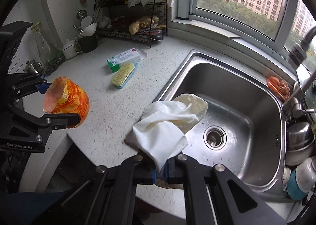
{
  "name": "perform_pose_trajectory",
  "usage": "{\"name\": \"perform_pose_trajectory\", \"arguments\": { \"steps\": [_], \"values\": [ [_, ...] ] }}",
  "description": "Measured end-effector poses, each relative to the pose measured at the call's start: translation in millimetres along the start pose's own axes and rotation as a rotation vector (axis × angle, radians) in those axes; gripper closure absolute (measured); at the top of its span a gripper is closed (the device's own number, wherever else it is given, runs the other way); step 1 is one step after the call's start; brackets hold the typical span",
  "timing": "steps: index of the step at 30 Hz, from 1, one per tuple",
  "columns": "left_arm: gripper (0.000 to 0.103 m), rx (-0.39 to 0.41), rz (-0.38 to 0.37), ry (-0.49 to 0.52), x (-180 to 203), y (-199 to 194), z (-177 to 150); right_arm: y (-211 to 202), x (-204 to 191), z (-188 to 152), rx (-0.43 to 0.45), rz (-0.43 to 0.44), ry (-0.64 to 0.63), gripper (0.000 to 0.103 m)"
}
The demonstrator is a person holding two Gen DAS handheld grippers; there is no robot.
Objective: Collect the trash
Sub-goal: 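Carry the orange cup and white gloves down to the red bucket with both tools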
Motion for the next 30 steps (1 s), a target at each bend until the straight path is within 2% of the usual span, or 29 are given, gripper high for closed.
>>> {"name": "perform_pose_trajectory", "arguments": {
  "steps": [7,12,16,24,26,30],
  "values": [
    [0.039,-0.019,-0.027,0.053,59,-3,-44,-39,2,-74,-0.008,-0.027,0.080,0.098],
    [0.039,-0.059,-0.047,0.086,91,5,-73,-49,-2,-122,-0.039,-0.028,0.152,0.098],
    [0.039,-0.108,-0.054,0.116,108,21,-93,-52,-8,-147,-0.060,-0.039,0.198,0.098],
    [0.039,-0.194,-0.054,0.152,114,75,-131,-29,-16,-194,-0.114,-0.072,0.295,0.098],
    [0.039,-0.211,-0.060,0.142,111,95,-142,-15,-19,-208,-0.136,-0.070,0.317,0.098],
    [0.039,-0.242,-0.019,0.117,106,141,-169,24,-26,-238,-0.176,-0.059,0.329,0.098]
  ]
}}
Point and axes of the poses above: each gripper's, at about its wrist camera, not at the fingertips, and y roughly the way its jaws point, x to its right, z to its top, the point moved 1 cm from there along y, roughly the way its jaws point, and after that the axes turned 12 degrees about -y, right-handed, at the moved point
